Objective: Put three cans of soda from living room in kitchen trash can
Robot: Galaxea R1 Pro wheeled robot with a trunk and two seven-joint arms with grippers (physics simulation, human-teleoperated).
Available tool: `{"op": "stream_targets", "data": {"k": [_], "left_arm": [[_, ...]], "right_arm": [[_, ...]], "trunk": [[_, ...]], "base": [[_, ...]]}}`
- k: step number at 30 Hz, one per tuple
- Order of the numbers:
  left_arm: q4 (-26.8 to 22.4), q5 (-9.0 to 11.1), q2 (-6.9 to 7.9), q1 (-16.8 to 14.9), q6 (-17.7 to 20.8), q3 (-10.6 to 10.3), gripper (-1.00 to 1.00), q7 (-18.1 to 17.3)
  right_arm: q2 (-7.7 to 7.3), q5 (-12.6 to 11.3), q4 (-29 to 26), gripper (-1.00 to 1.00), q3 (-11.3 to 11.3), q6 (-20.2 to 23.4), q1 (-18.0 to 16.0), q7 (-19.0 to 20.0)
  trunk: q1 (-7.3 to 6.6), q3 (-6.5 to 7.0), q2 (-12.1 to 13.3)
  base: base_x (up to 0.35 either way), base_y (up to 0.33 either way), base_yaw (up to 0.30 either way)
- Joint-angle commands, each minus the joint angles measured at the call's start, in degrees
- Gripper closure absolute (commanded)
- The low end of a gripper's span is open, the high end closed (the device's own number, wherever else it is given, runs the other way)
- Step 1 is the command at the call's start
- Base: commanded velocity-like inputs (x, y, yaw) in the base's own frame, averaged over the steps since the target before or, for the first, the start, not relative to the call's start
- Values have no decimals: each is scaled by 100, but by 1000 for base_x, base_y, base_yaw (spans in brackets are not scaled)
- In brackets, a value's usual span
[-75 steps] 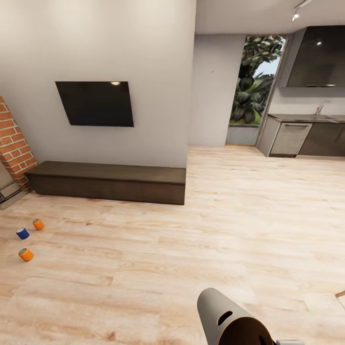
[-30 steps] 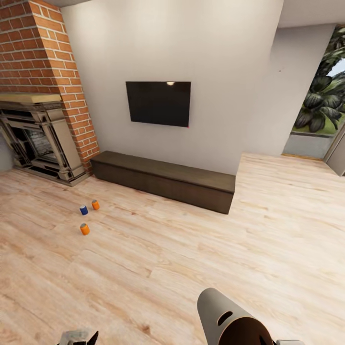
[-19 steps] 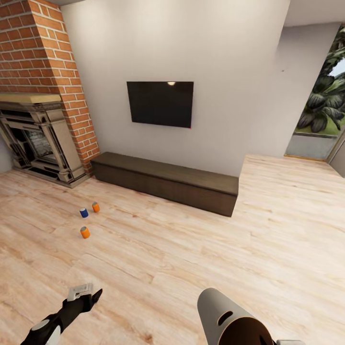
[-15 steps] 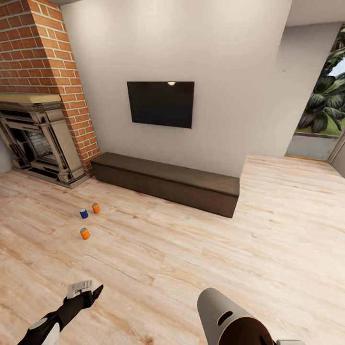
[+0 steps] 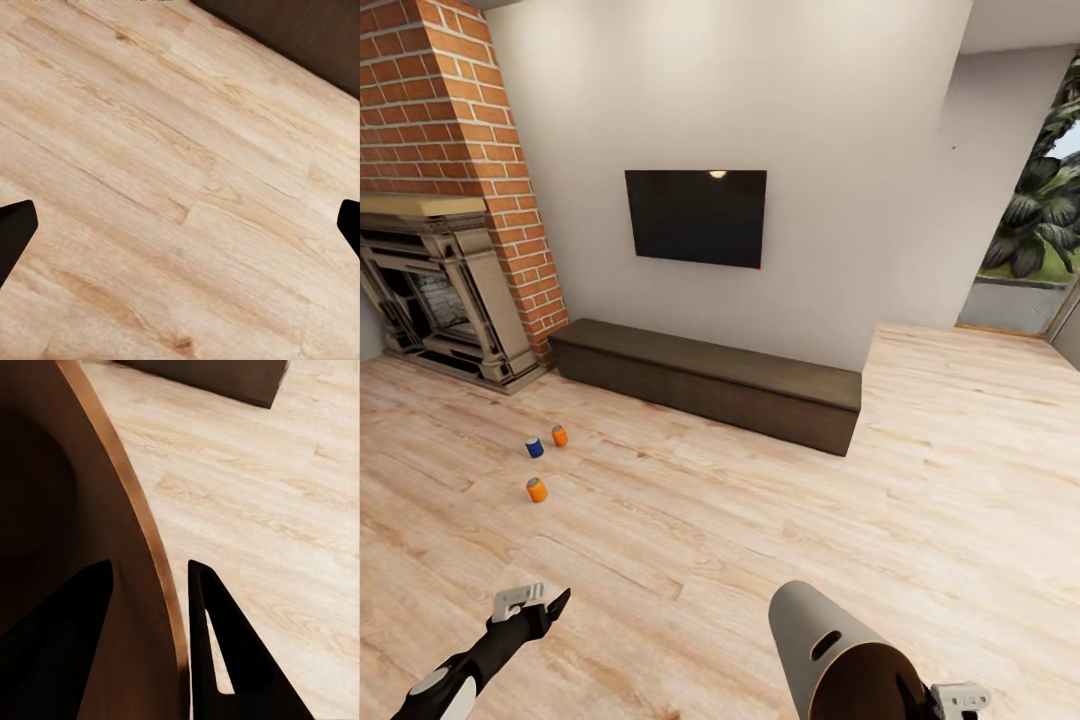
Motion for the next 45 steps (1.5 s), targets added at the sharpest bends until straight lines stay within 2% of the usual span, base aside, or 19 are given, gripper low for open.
{"op": "stream_targets", "data": {"k": [1,5,6,8,9,13,15,17,23,45], "left_arm": [[0,1,7,-2,-6,0,-100,1],[42,0,16,-6,-27,0,-100,16],[59,-3,14,-9,-31,-3,-100,18],[70,-9,9,-11,-36,-7,-100,24],[76,-16,1,-12,-40,-13,-100,29],[77,-29,-27,-14,-45,-33,-100,37],[78,-33,-35,-14,-46,-38,-100,42],[82,-39,-46,-16,-52,-48,-100,57],[93,-47,-51,-21,-146,-58,-100,63],[97,-50,-52,-23,-187,-62,-100,65]], "right_arm": [[2,-24,-225,100,-42,39,-4,34],[1,-11,-757,100,-2,724,-60,48],[1,-13,-970,100,9,1060,-89,57],[0,-24,-1240,100,14,1401,-116,64],[2,-37,-1526,100,14,1717,-133,71],[3,-90,-1987,100,-21,2226,-157,90],[-3,-93,-1978,100,-26,2268,-160,97],[-31,-98,-1762,100,-37,2114,-157,101],[-9,-78,-1566,100,-23,1936,-155,103],[7,-40,-1312,100,14,1880,-154,102]], "trunk": [[0,1,-1],[0,1,-1],[0,1,-1],[0,1,-1],[0,1,-1],[0,1,-1],[0,1,-1],[0,1,-1],[0,1,-1],[0,1,-1]], "base": [[1,0,0],[0,0,0],[0,0,0],[0,12,0],[0,46,0],[0,85,0],[0,124,0],[0,69,0],[60,96,0],[191,229,0]]}}
